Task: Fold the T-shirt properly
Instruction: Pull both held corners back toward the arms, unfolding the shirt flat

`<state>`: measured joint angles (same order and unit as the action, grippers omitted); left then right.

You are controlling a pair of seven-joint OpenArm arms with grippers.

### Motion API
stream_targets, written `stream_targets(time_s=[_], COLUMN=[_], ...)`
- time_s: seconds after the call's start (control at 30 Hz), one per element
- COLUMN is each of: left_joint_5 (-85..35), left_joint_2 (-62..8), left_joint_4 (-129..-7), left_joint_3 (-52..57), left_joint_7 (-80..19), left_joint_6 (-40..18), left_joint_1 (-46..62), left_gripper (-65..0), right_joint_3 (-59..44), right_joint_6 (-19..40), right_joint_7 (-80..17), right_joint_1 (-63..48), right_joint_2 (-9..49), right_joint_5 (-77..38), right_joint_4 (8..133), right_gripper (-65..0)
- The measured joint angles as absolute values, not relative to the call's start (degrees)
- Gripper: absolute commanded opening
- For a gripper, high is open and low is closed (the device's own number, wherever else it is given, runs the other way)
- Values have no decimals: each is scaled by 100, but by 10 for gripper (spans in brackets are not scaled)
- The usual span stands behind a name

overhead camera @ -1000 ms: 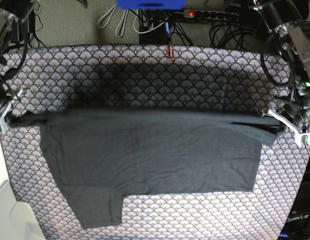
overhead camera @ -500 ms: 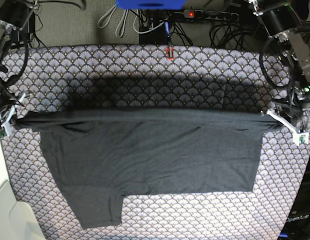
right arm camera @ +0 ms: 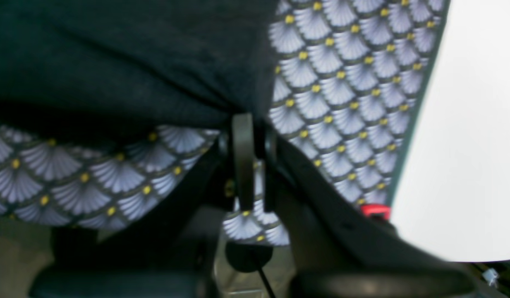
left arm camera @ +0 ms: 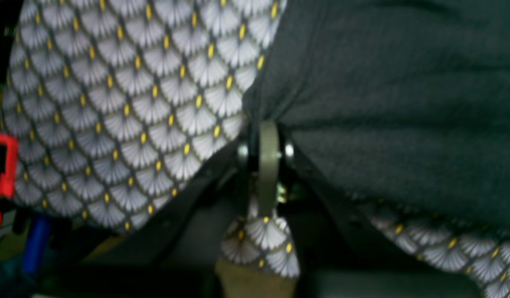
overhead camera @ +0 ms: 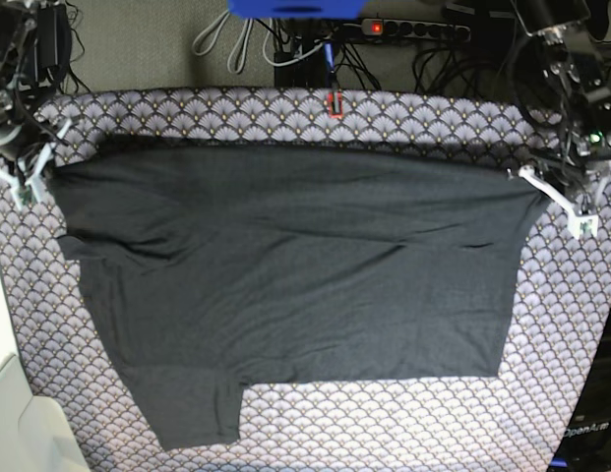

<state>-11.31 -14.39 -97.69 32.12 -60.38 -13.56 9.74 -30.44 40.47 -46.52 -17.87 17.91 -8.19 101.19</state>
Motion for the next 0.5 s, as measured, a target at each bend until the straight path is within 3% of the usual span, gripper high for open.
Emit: stream_targets(time_s=[0.5], left_joint_5=[-1153], left_joint_2=[-1446], left_joint_4=[-9771], left_joint_3=[3210], left_joint_7=[-5996], left_joint_6=[-1363], left_joint_1=[1441], left_gripper=[-647], right_joint_3=[-3610], right_joint_6=[4029], right_joint_7=[-4213], right_joint_1=[-2497], right_joint_2=[1507], right_joint_5=[-862], right_joint_4=[10119], right_gripper=[-650])
